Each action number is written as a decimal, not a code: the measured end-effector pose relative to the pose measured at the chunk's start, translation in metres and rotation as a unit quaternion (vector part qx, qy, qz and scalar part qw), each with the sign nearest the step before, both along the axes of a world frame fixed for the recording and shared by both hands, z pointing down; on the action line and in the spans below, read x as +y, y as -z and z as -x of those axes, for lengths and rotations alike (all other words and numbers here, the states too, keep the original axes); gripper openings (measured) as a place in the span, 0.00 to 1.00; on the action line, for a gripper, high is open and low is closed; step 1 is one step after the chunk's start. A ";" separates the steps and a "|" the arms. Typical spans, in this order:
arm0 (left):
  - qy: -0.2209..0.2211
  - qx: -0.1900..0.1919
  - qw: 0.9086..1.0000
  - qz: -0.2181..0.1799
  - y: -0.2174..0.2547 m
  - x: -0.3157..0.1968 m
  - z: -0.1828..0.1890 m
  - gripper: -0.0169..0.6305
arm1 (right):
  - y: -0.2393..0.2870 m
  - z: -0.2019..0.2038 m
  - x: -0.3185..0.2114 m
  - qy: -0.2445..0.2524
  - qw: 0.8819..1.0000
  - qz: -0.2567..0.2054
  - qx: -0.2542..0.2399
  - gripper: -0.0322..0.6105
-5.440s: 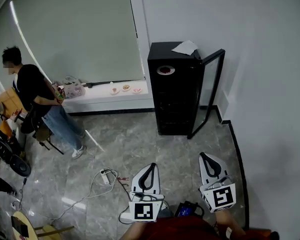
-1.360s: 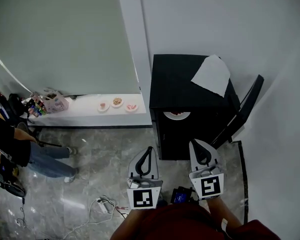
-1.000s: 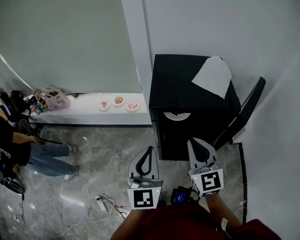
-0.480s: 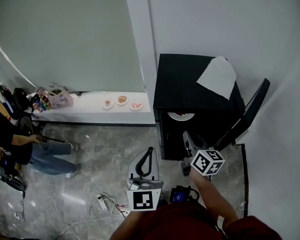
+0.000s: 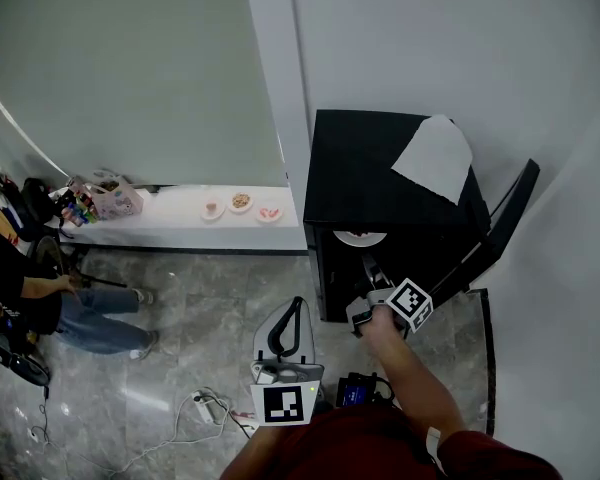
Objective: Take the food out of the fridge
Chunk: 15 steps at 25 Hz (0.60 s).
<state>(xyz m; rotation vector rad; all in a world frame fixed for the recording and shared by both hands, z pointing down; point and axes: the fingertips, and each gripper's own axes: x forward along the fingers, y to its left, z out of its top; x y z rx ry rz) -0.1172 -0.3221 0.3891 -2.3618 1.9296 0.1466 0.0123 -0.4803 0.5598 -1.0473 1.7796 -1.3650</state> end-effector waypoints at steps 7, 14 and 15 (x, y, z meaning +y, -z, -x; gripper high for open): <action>0.006 -0.002 1.000 0.006 -0.003 -0.004 0.004 0.05 | -0.020 -0.005 -0.027 -0.026 0.998 0.027 -0.049 0.17; 0.010 -0.008 1.000 0.012 -0.008 -0.005 0.006 0.05 | -0.027 -0.005 -0.043 -0.038 0.997 0.035 -0.060 0.18; 0.010 -0.008 1.000 0.012 -0.008 -0.005 0.006 0.05 | -0.027 -0.005 -0.044 -0.040 0.997 0.036 -0.060 0.17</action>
